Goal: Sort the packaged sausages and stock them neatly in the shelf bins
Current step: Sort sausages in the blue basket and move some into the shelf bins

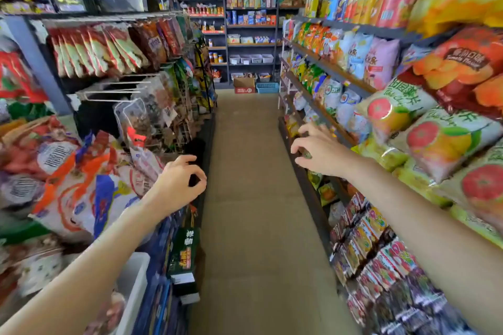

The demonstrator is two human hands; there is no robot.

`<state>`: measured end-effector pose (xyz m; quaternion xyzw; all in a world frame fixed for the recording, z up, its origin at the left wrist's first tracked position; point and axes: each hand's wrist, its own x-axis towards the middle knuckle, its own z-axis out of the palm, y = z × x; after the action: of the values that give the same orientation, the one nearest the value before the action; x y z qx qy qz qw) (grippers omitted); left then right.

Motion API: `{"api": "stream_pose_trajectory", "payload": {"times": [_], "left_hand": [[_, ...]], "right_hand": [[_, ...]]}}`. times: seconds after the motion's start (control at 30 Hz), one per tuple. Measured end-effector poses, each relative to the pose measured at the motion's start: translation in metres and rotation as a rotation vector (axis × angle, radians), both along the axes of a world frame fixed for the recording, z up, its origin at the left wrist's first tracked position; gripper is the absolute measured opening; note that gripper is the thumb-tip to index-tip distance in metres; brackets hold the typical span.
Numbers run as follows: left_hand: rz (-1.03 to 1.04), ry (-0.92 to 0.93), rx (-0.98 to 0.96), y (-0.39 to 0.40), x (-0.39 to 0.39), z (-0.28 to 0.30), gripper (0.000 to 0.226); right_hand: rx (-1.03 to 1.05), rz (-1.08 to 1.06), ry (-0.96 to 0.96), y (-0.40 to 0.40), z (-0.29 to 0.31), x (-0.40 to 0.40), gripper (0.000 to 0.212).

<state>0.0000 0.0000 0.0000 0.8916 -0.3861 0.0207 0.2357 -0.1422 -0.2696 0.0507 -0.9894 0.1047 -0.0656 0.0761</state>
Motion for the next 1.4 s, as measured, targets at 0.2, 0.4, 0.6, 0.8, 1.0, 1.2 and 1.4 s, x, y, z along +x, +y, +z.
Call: {"api": "stream_pose_trajectory", "payload": {"times": [0.2, 0.4, 0.6, 0.8, 1.0, 1.2, 1.4], "left_hand": [[-0.035, 0.08, 0.105, -0.067, 0.077, -0.046, 0.013], [-0.058, 0.167, 0.186, -0.177, 0.205, -0.063, 0.023], [-0.033, 0.226, 0.242, -0.262, 0.341, -0.07, 0.022], [-0.01, 0.244, 0.32, -0.335, 0.516, -0.106, 0.018], [0.017, 0.246, 0.292, -0.445, 0.711, -0.104, 0.042], [-0.105, 0.1, 0.244, -0.596, 0.878, -0.041, 0.055], [-0.171, -0.065, 0.372, -0.723, 1.034, -0.068, 0.051]], "right_hand": [[-0.046, 0.001, -0.008, -0.059, -0.036, 0.079, 0.019], [0.024, 0.01, 0.0, -0.164, -0.053, 0.207, 0.019], [0.202, 0.002, 0.036, -0.247, -0.026, 0.369, 0.011], [0.201, 0.11, 0.129, -0.317, -0.066, 0.535, 0.021], [0.153, -0.034, 0.112, -0.434, -0.065, 0.712, 0.031], [0.164, -0.161, -0.04, -0.548, -0.003, 0.853, 0.057], [0.128, -0.209, -0.054, -0.677, -0.037, 1.021, 0.061]]}}
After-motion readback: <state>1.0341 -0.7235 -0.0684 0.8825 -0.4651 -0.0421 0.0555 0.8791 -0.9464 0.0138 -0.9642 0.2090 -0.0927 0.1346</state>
